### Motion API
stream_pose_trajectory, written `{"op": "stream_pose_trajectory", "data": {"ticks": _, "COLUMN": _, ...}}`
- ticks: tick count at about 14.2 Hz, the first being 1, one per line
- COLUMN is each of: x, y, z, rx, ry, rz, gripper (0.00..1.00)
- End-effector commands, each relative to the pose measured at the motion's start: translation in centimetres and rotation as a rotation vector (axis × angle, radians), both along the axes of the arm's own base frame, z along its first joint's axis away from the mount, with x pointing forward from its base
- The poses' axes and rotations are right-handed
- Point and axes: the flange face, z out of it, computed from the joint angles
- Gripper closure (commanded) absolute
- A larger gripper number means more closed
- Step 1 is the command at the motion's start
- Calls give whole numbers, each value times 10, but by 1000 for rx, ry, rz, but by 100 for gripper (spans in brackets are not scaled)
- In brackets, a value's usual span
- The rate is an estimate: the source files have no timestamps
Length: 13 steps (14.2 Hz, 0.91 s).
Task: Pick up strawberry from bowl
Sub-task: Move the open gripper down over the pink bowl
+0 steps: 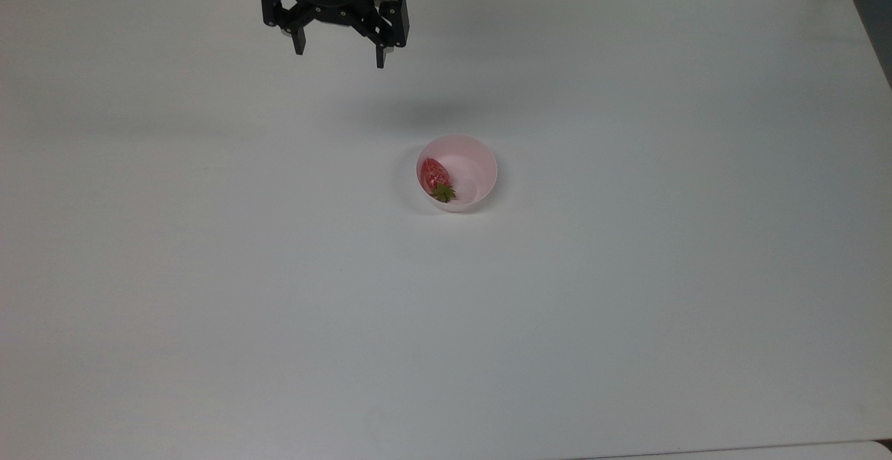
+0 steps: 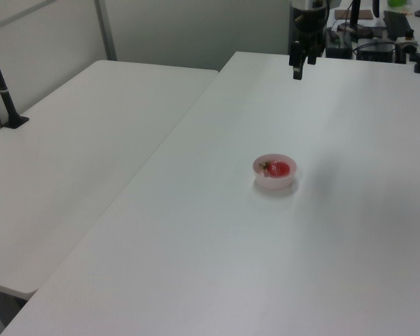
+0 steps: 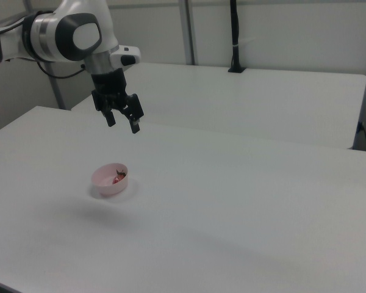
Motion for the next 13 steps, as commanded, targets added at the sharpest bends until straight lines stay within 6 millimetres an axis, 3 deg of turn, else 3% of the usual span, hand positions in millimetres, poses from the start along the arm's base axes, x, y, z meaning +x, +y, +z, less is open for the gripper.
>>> {"op": "stream_pose_trajectory", "data": {"ticks": 1, "x": -1, "y": -3, "z": -2, "rx": 21, "ry": 30, "rz": 34, "gripper": 0}}
{"op": "stream_pose_trajectory", "data": {"ticks": 9, "x": 1, "y": 1, "z": -9, "rx": 22, "ry": 39, "rz": 37, "gripper": 0}}
{"op": "stream_pose_trajectory", "data": {"ticks": 13, "x": 7, "y": 51, "z": -31, "rx": 34, "ry": 71, "rz": 93, "gripper": 3}}
